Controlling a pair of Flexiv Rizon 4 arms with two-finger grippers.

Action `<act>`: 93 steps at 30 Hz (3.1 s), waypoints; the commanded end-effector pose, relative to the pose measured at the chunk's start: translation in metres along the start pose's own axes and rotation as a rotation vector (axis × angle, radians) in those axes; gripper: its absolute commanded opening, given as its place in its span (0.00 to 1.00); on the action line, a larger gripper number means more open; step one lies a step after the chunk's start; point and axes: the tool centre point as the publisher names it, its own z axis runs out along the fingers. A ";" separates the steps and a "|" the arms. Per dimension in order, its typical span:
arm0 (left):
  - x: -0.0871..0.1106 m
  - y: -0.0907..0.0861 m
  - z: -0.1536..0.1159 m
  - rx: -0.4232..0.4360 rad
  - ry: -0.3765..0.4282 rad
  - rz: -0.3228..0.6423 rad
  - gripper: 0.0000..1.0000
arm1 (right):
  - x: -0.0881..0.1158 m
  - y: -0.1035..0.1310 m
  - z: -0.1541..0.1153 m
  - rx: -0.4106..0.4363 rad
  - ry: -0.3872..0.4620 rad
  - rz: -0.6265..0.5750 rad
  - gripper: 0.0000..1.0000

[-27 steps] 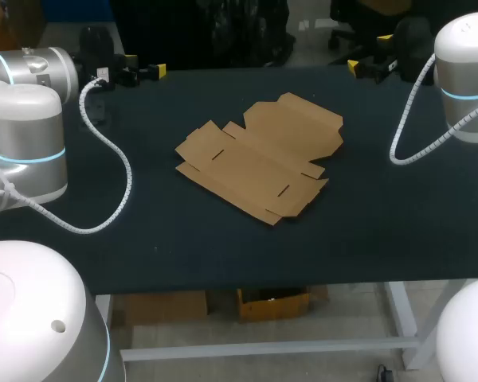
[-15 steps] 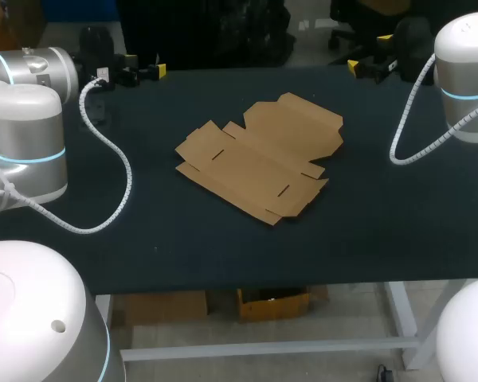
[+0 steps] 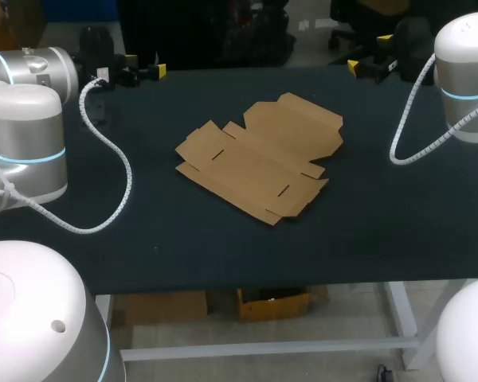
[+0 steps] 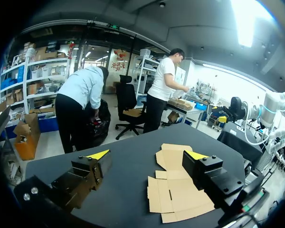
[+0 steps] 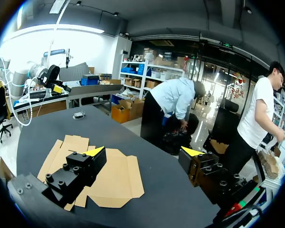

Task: Assemble the packaging by folding the flat box into shape, placing the metal phone stand inside, and closing the box properly

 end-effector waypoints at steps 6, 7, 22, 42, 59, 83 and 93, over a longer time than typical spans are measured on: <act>0.000 0.000 0.001 0.002 0.000 0.000 1.00 | 0.001 0.000 0.000 -0.002 -0.002 0.000 1.00; 0.000 0.000 0.001 0.002 0.000 0.000 1.00 | 0.001 0.000 0.000 -0.002 -0.002 0.000 1.00; 0.000 -0.001 -0.006 -0.039 -0.016 -0.053 1.00 | -0.001 0.003 -0.001 0.042 0.033 0.074 1.00; -0.001 0.001 -0.010 -0.139 -0.053 -0.162 1.00 | -0.004 -0.006 -0.005 0.174 0.102 0.299 1.00; 0.004 0.011 -0.016 -0.204 -0.072 -0.236 1.00 | -0.001 -0.024 -0.009 0.224 0.121 0.485 1.00; 0.004 0.012 -0.022 -0.230 -0.094 -0.287 1.00 | -0.001 -0.027 -0.013 0.242 0.103 0.545 1.00; 0.004 0.012 -0.021 -0.241 -0.091 -0.306 1.00 | -0.001 -0.029 -0.011 0.277 0.099 0.578 1.00</act>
